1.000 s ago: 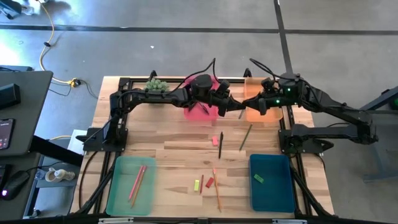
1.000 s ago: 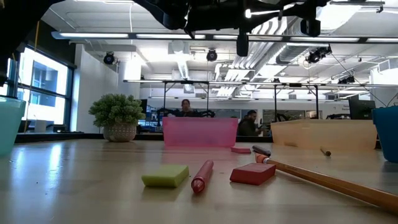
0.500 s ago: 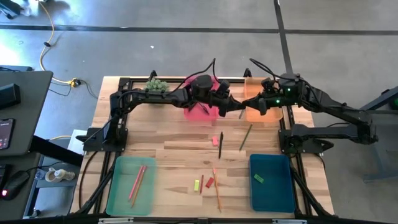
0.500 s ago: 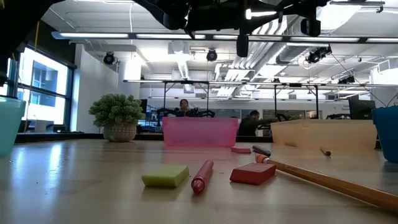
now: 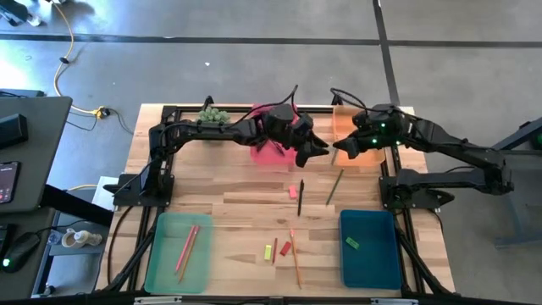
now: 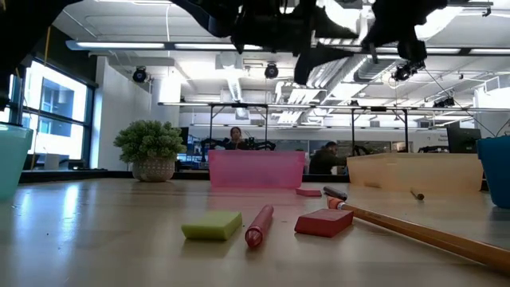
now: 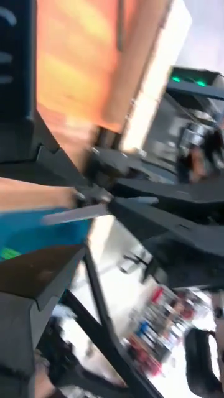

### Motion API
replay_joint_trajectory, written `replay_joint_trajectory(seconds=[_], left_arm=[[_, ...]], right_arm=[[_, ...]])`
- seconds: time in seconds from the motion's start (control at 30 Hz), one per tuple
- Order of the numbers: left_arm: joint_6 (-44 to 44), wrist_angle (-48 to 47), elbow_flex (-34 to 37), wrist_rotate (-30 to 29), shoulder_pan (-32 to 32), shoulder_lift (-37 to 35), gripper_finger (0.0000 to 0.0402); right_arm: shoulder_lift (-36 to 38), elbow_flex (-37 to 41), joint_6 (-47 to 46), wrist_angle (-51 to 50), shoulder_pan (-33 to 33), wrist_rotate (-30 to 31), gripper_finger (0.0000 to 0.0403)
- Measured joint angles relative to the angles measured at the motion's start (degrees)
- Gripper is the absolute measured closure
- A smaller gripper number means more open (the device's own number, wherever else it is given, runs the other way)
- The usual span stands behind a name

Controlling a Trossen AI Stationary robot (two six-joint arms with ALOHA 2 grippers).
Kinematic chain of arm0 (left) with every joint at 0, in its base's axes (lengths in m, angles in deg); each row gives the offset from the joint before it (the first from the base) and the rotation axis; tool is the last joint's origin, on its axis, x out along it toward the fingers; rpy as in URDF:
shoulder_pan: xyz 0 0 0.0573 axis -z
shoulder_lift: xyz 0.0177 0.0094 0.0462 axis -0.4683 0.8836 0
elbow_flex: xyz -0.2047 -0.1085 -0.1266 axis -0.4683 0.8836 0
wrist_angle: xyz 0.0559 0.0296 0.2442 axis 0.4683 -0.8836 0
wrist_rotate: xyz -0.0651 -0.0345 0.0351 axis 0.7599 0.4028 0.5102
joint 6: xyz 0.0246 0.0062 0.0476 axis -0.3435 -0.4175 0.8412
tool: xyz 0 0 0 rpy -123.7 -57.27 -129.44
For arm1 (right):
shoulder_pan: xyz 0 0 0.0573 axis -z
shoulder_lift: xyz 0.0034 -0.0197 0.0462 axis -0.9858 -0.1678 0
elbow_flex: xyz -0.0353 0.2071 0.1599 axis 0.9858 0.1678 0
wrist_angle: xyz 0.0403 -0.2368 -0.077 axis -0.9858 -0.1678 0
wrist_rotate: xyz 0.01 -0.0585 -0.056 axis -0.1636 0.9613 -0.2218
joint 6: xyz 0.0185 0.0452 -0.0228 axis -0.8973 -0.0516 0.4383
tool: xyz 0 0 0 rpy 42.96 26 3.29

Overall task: Sort crayons/erasers/pens/pencils in bins
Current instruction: Put the gray crayon into the orange bin

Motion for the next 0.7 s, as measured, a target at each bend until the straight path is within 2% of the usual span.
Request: replay_joint_trajectory(seconds=[0.13,0.3,0.53,0.7], left_arm=[[5.12,-7.69,0.0,-0.04,-1.09,0.0,0.0249],[9.85,-16.15,0.0,-0.04,-1.97,0.0,0.0261],[16.51,-27.18,0.0,-0.04,-2.0,0.0,0.0279],[18.49,-31.47,0.0,-0.54,-1.98,0.02,0.0286]], right_arm=[[-1.91,0.02,0.02,-5.49,0.02,4.03,0.0391],[-4.66,0.02,-0.32,-10.01,0.02,11.97,0.0391],[-9.47,0.02,-0.42,-11.27,0.49,26.57,0.0391],[-13.77,0.02,0.17,-11.63,3.0,32.16,0.0391]])
